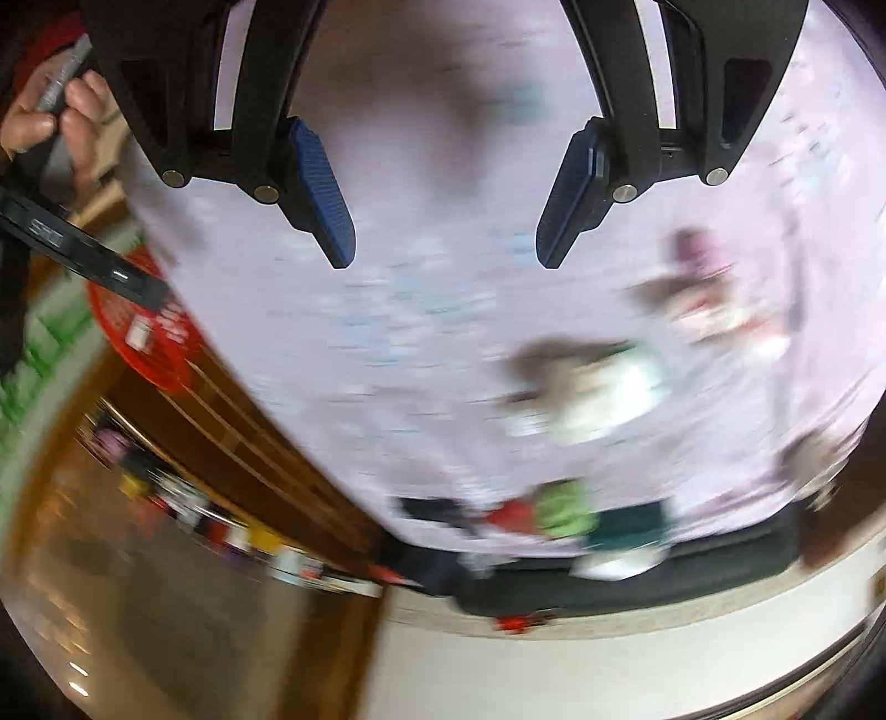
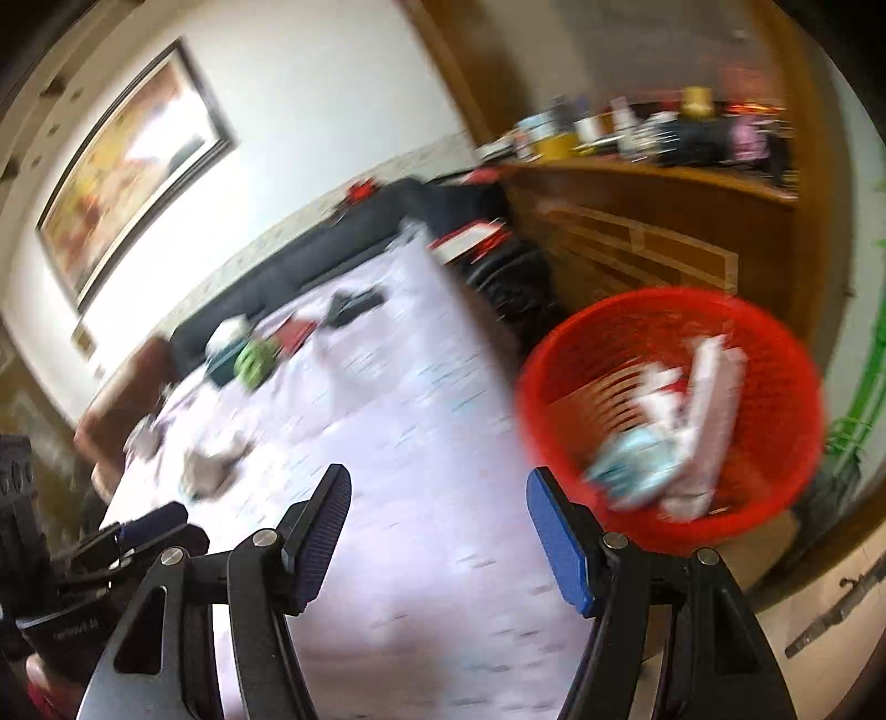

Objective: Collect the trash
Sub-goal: 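Return both grippers to the table, then grasp the pink wrapped ball with the left gripper while the right grasps the white glove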

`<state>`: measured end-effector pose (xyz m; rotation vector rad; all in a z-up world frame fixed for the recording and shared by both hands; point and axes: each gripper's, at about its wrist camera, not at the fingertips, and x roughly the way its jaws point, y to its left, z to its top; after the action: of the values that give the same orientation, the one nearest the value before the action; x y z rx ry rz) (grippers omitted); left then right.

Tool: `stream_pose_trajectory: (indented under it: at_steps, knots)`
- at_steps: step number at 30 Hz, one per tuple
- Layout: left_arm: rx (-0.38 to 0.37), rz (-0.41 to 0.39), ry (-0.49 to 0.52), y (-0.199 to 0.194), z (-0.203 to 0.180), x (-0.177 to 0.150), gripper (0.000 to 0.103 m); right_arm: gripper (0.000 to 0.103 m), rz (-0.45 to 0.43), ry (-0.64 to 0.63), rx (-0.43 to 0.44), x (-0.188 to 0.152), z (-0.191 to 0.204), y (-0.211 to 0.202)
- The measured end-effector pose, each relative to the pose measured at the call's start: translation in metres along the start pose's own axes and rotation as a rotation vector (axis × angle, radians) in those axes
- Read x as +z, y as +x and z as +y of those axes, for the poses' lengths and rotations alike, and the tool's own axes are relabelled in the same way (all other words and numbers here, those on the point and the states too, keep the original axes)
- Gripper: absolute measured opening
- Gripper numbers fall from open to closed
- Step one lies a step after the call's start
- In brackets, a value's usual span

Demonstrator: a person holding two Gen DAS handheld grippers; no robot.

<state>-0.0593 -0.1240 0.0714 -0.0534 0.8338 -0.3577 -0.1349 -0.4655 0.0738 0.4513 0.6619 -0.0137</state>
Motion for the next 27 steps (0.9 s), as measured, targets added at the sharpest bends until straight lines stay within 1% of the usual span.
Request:
stream_pose_trajectory:
  at_steps: [2,4,6,9,10,12,15,17,18,22,27]
  knots:
    - [0.053,0.002,-0.062,-0.001,0.034,-0.003,0.066,0.071,0.035,-0.031,0.017,-0.006,0.018,0.013]
    - [0.088,-0.005,-0.135,-0.001,0.070,-0.005,0.066,0.071,0.060,-0.057,0.029,-0.011,0.033,0.023]
    - [0.117,-0.003,-0.186,0.004,0.094,-0.006,0.062,0.071,0.081,-0.083,0.041,-0.017,0.049,0.031]
    - [0.102,0.024,-0.247,0.017,0.121,-0.006,0.054,0.071,0.095,-0.119,0.049,-0.024,0.070,0.037]
    - [0.094,0.031,-0.252,0.020,0.122,-0.006,0.048,0.071,0.101,-0.132,0.054,-0.026,0.077,0.040]
    - [0.077,0.049,-0.249,0.031,0.121,-0.004,0.046,0.071,0.109,-0.148,0.061,-0.031,0.088,0.042]
    - [0.094,0.056,-0.237,0.042,0.119,0.000,0.042,0.071,0.123,-0.176,0.068,-0.035,0.102,0.046]
    - [0.124,0.047,-0.234,0.046,0.120,0.002,0.031,0.071,0.131,-0.195,0.068,-0.038,0.110,0.048]
    - [0.127,0.051,-0.236,0.048,0.121,0.003,0.024,0.071,0.135,-0.201,0.068,-0.038,0.113,0.050]
    - [0.105,0.044,-0.244,0.042,0.130,-0.001,0.023,0.071,0.146,-0.213,0.072,-0.038,0.119,0.053]
    - [0.118,-0.010,-0.240,0.019,0.139,-0.013,0.023,0.070,0.166,-0.237,0.108,-0.032,0.133,0.055]
